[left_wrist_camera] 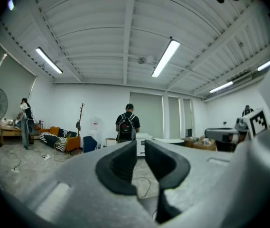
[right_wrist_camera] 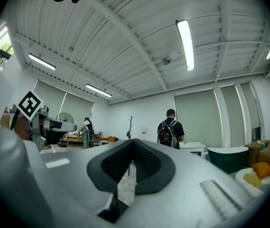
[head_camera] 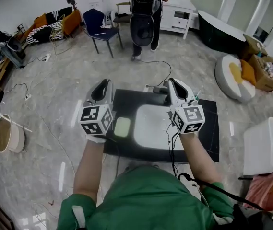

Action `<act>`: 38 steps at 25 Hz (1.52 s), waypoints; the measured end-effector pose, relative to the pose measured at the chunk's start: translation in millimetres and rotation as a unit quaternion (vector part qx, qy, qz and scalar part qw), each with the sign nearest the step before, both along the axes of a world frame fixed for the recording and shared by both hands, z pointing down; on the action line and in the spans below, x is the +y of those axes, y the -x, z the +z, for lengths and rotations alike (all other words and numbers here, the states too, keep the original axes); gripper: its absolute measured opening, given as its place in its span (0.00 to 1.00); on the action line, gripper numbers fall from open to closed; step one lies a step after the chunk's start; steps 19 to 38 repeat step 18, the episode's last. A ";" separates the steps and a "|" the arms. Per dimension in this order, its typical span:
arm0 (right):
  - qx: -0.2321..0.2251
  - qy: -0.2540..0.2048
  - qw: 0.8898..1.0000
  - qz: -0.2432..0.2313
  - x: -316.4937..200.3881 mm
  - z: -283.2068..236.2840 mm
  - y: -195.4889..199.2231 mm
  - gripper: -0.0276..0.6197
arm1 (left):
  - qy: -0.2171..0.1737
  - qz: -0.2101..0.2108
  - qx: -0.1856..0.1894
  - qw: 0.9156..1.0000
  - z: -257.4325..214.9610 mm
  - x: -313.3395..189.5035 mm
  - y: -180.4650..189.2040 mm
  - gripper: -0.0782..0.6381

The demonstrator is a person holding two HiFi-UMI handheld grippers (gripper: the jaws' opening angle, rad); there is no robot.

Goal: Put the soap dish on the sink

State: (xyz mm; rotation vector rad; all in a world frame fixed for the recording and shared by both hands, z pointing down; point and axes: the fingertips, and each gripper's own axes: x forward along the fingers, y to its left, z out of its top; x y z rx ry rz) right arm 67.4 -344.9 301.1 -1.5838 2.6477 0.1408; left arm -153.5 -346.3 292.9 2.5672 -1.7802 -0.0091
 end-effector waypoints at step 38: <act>-0.002 0.004 1.000 -0.002 -14.9 -2.7 5.0 0.04 | 0.012 0.000 -0.001 1.000 7.5 -13.9 5.9 0.18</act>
